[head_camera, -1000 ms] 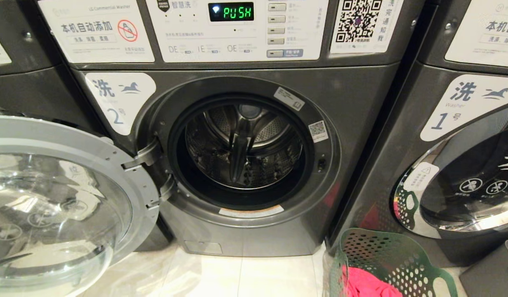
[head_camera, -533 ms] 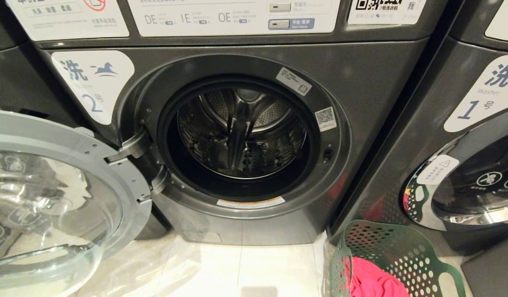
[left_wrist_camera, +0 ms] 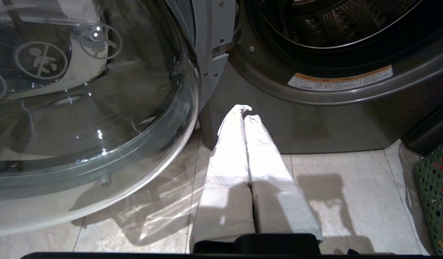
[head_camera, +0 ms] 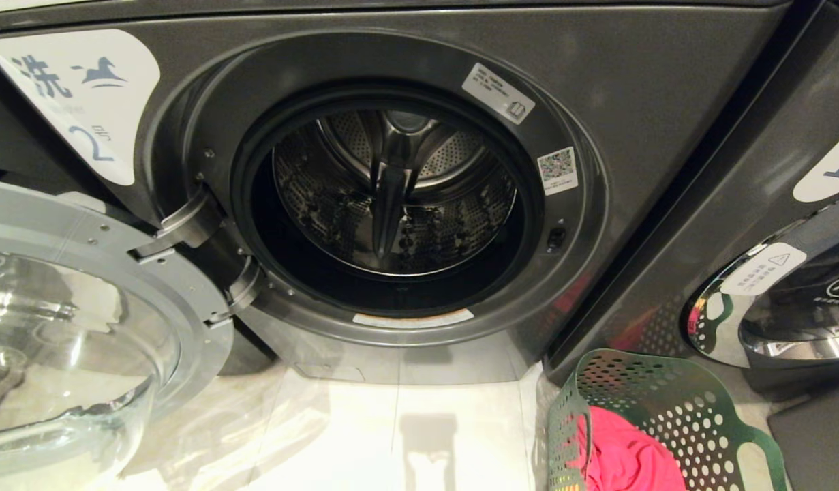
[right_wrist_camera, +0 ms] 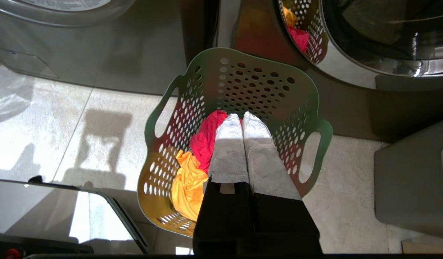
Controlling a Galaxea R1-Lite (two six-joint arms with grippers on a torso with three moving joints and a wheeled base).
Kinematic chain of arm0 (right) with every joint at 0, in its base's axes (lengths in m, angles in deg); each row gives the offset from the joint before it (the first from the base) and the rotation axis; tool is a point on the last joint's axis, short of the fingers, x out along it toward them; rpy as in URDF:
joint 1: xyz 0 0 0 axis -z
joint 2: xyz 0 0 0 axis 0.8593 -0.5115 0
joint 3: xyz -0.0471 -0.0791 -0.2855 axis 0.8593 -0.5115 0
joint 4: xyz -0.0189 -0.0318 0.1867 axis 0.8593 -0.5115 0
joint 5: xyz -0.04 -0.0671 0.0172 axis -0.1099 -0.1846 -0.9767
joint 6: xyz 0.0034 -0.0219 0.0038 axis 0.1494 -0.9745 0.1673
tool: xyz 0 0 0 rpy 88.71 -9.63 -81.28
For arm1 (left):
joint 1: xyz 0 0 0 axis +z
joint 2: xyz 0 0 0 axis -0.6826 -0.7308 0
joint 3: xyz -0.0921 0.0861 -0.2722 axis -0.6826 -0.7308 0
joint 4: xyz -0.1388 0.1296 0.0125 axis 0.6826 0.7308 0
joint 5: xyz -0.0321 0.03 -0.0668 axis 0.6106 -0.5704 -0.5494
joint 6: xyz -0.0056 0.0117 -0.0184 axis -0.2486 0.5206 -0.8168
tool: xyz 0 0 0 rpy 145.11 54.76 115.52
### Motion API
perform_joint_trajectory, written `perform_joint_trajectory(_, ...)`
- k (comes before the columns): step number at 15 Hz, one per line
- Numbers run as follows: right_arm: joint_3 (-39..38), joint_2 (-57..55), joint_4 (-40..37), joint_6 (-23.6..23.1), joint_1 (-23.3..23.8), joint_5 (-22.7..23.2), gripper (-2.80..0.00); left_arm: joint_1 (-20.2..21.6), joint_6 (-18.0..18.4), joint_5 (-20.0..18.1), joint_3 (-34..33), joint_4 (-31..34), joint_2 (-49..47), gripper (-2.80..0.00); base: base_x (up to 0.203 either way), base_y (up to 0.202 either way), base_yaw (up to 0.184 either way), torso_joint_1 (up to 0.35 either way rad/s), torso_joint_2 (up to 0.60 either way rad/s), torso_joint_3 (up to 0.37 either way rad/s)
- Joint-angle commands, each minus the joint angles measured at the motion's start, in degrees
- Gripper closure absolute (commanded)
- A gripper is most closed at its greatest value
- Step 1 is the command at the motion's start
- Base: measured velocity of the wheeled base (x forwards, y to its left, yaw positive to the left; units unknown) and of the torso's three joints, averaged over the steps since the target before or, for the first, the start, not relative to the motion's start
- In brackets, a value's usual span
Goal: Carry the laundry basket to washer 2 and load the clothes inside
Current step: Place the clothes into the washing machine
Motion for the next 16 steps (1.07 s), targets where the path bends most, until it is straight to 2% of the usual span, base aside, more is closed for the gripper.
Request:
perform_joint_trajectory(1,0.0,0.0,0.0,0.0,0.0,0.0,0.0,0.0,0.0,0.0,-2.3,-0.1,0.0,0.0,0.0,0.0,0.0,0.0,0.0,-0.194)
perform_joint_trajectory(5,0.0,0.0,0.0,-0.1,0.0,0.1,0.0,0.1,-0.1,0.0,-2.3,0.0,0.0,0.0,0.0,0.0,0.0,0.001,0.0,-0.184)
perform_joint_trajectory(9,0.6,0.0,0.0,-0.3,0.0,-0.4,0.0,0.0,-0.1,0.0,-2.3,0.1,0.0,0.0,0.0,0.0,0.0,0.002,0.0,-0.031)
perform_joint_trajectory(12,11.2,-4.2,-3.5,0.2,0.2,-0.6,0.0,0.1,0.3,0.0,-2.3,0.1,0.0,0.0,0.0,0.0,0.0,0.0,0.0,0.0)
perform_joint_trajectory(14,20.5,-15.5,-9.4,3.7,0.5,-0.7,0.0,0.0,0.3,0.0,-2.3,0.1,0.0,0.0,0.0,0.0,0.0,0.0,0.0,0.0)
perform_joint_trajectory(16,25.7,-29.8,-14.3,8.7,0.6,-0.8,0.0,0.0,0.1,0.0,-2.3,0.0,0.0,0.0,0.0,0.0,0.0,0.0,0.0,0.0)
